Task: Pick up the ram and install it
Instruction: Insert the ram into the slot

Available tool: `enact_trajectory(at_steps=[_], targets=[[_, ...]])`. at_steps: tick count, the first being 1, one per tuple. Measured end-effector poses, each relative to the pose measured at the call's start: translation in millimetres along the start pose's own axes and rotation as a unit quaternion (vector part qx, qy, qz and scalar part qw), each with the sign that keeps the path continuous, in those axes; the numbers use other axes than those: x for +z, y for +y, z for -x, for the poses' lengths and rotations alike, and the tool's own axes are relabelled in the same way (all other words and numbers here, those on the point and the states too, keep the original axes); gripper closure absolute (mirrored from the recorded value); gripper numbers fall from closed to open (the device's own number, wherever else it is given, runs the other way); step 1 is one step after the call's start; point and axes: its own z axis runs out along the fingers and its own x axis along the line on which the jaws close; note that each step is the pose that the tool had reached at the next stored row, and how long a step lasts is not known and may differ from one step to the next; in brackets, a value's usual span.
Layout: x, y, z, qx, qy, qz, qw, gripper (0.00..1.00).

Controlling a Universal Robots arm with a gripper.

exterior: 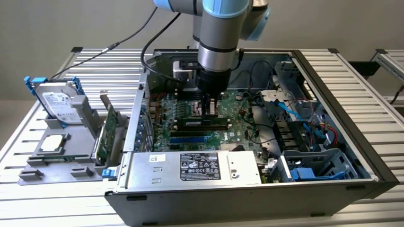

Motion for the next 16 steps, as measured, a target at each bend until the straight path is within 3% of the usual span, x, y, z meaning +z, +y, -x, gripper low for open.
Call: enact_trajectory(at_steps=[16], targets=[[-1.6,0.2,-2.3,0.0,0.0006,0.0003,1.0,0.86]])
